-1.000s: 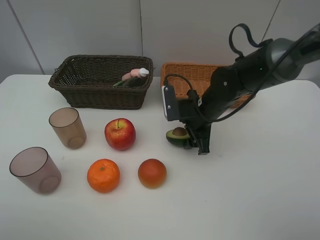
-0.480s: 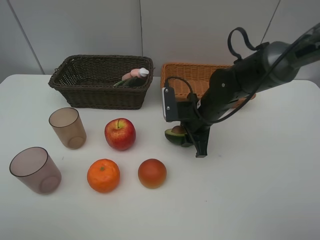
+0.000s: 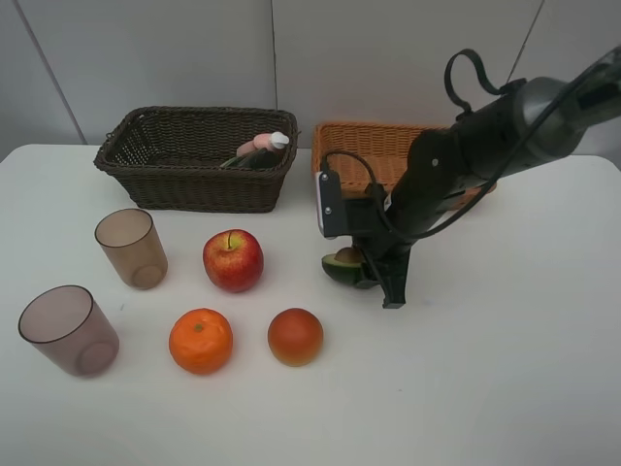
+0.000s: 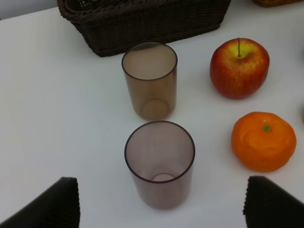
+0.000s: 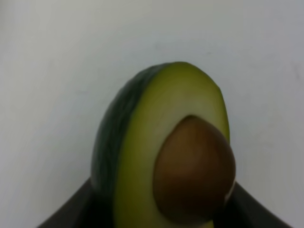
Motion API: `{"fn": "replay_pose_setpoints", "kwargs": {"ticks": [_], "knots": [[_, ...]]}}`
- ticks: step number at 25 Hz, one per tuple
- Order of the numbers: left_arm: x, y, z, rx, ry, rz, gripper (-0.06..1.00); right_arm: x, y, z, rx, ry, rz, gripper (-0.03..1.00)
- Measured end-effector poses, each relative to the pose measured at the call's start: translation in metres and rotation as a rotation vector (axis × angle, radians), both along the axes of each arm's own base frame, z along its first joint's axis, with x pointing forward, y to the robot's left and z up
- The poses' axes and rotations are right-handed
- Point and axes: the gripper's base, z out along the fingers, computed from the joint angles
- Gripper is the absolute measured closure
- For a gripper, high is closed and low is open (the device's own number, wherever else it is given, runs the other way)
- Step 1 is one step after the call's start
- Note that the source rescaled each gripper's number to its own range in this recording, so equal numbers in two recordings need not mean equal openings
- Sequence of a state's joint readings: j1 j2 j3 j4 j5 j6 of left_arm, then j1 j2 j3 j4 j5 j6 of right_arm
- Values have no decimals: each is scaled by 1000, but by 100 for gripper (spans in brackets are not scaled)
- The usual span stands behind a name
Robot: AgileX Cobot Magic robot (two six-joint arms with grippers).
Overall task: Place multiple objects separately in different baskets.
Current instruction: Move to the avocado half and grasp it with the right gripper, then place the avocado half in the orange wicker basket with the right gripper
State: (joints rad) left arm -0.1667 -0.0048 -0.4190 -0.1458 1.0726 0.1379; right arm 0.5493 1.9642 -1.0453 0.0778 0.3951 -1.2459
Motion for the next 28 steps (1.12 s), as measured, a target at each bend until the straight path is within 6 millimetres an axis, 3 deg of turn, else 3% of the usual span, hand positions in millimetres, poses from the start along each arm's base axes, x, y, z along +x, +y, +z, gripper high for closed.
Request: {"fn": "replay_pose_setpoints", "kwargs": {"ticks": [11,19,23,28], "knots": [[0,0,0,0,0,0,0,-3,0,62,10,22,-8,75],[0,0,0,0,0,0,0,18,1,120,72,7,-165,75],[0,0,0,0,0,0,0,37,-14,140,136,-26,-306,75],[0,0,0,0,0,0,0,60,-47,150,179,-91,-430,75]]}}
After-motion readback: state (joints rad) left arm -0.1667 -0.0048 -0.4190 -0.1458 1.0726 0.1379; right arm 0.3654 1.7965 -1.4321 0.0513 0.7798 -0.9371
